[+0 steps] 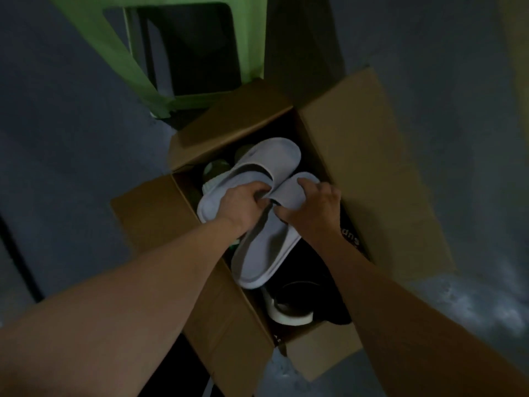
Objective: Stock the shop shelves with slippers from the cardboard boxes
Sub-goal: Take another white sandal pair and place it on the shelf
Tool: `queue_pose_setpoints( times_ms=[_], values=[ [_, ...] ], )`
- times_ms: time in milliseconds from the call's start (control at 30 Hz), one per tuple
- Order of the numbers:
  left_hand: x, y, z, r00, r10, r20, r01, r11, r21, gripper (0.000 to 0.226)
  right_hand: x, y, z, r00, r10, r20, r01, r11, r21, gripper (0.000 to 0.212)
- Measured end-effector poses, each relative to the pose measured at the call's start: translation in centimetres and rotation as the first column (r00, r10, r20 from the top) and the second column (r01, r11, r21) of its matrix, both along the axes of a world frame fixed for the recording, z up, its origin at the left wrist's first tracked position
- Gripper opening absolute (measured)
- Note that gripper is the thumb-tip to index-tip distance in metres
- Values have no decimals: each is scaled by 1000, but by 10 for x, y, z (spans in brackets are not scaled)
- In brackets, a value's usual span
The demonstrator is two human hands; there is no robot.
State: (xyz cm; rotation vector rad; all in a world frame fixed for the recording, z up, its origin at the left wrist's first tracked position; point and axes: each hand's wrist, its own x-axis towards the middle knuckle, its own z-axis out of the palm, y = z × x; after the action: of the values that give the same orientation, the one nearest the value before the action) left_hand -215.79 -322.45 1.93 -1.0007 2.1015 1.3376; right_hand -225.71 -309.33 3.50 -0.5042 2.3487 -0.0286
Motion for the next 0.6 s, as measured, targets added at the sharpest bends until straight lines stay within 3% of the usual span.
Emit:
queue_pose_setpoints(
  times_ms=[233,333,500,600],
  values=[
    [-6,31,46,982,88,166,-128,960,249,33,16,24,52,996,-68,-56,69,998,11,88],
    [-2,48,55,932,139,334,-288,843,454,43,20,34,59,987,-155,35,154,987,40,87],
    [1,62,54,866,193,462,-423,775,470,45,9,52,61,979,-165,119,159,986,55,45],
    [0,60,48,871,203,447,-423,771,476,42,-7,50,64,994,-84,64,84,996,-1,53]
  ],
)
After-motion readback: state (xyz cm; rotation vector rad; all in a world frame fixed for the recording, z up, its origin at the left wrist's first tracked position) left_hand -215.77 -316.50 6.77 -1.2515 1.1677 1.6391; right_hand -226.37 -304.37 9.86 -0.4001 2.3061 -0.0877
